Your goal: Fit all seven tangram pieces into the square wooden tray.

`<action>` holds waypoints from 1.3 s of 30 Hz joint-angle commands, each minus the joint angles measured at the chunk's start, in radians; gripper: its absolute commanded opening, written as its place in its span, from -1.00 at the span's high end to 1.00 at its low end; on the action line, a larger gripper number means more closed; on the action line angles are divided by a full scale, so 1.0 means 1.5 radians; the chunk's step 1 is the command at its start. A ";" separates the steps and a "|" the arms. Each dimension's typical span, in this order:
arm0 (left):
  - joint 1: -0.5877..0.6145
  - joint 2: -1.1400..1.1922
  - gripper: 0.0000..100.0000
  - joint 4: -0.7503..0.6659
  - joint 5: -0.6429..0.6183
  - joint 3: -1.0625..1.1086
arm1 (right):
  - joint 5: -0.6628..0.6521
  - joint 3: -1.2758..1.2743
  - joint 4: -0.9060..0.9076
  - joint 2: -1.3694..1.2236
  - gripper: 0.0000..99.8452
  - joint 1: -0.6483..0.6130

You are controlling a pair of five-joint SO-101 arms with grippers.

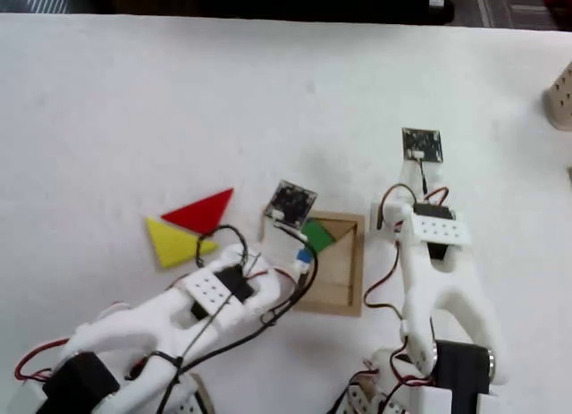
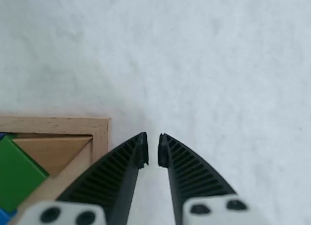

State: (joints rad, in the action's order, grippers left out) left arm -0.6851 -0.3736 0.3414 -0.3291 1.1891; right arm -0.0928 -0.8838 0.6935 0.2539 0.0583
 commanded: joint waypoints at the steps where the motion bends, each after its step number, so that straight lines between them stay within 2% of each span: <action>1: -0.037 -0.005 0.95 -0.017 -0.006 -0.036 | -0.009 0.030 0.003 0.003 0.91 -0.008; 6: -0.077 0.001 0.95 -0.017 -0.010 -0.037 | -0.009 0.030 0.002 0.003 0.91 -0.008; 11: -0.066 0.010 0.95 -0.017 -0.010 -0.041 | -0.009 0.030 0.002 0.003 0.91 -0.008; 17: -0.022 0.092 0.95 -0.011 -0.011 -0.089 | -0.009 0.030 0.005 0.003 0.91 -0.008; 29: -0.019 0.091 0.95 0.010 -0.007 -0.094 | -0.009 0.030 0.005 0.003 0.91 -0.007; 34: -0.008 -0.016 0.95 0.088 -0.006 -0.089 | -0.009 0.030 0.003 0.003 0.91 -0.008; 39: 0.090 -0.138 0.95 0.151 -0.006 -0.088 | -0.009 0.030 0.003 0.003 0.91 -0.008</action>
State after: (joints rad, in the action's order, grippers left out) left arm -0.6452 -0.4641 0.5332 -0.3322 1.0986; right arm -0.0928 -0.8838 0.6935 0.2539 0.0583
